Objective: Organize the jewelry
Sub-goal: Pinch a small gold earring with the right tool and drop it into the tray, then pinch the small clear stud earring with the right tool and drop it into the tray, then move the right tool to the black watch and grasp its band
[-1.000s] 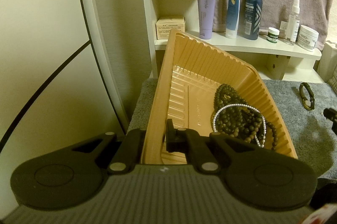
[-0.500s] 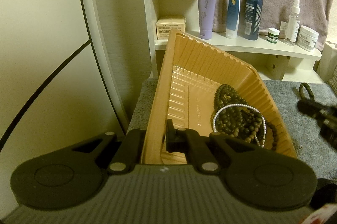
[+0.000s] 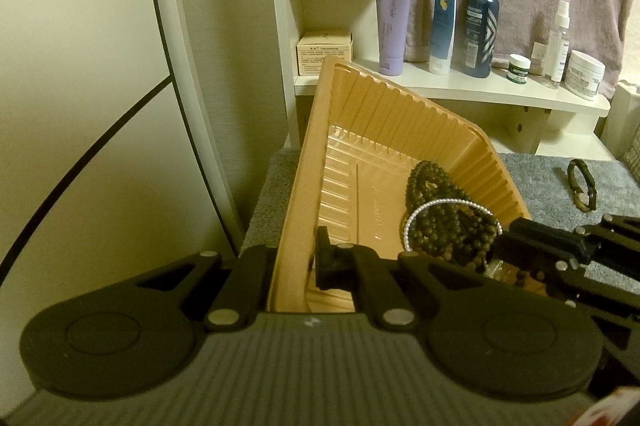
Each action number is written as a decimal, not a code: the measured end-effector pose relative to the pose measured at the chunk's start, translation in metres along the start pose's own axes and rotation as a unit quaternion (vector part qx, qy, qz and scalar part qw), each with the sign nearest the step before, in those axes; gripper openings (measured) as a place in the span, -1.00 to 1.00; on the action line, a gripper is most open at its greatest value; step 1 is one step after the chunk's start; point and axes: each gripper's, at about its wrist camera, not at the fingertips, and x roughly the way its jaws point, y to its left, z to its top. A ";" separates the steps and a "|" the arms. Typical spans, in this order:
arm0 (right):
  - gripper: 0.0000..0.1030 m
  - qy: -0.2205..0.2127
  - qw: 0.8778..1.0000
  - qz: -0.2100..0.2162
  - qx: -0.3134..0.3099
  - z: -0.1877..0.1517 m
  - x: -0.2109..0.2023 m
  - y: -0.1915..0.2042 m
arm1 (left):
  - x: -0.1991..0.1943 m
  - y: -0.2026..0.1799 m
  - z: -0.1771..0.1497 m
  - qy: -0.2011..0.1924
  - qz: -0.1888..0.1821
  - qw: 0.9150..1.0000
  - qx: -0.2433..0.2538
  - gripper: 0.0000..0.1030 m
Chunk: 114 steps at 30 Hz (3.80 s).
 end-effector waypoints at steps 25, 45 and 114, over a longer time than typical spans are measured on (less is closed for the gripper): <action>-0.40 0.049 0.944 -0.299 0.133 -0.063 -0.055 -0.160 | 0.000 -0.001 0.002 0.002 0.003 1.000 -0.001 -0.93; -0.69 0.073 0.948 -0.286 0.114 -0.070 -0.030 -0.171 | 0.000 -0.001 0.002 0.003 0.003 1.000 -0.001 -0.93; -0.14 0.027 0.974 -0.205 0.087 -0.020 -0.038 -0.115 | 0.000 0.000 0.002 0.002 0.001 1.000 -0.003 -0.93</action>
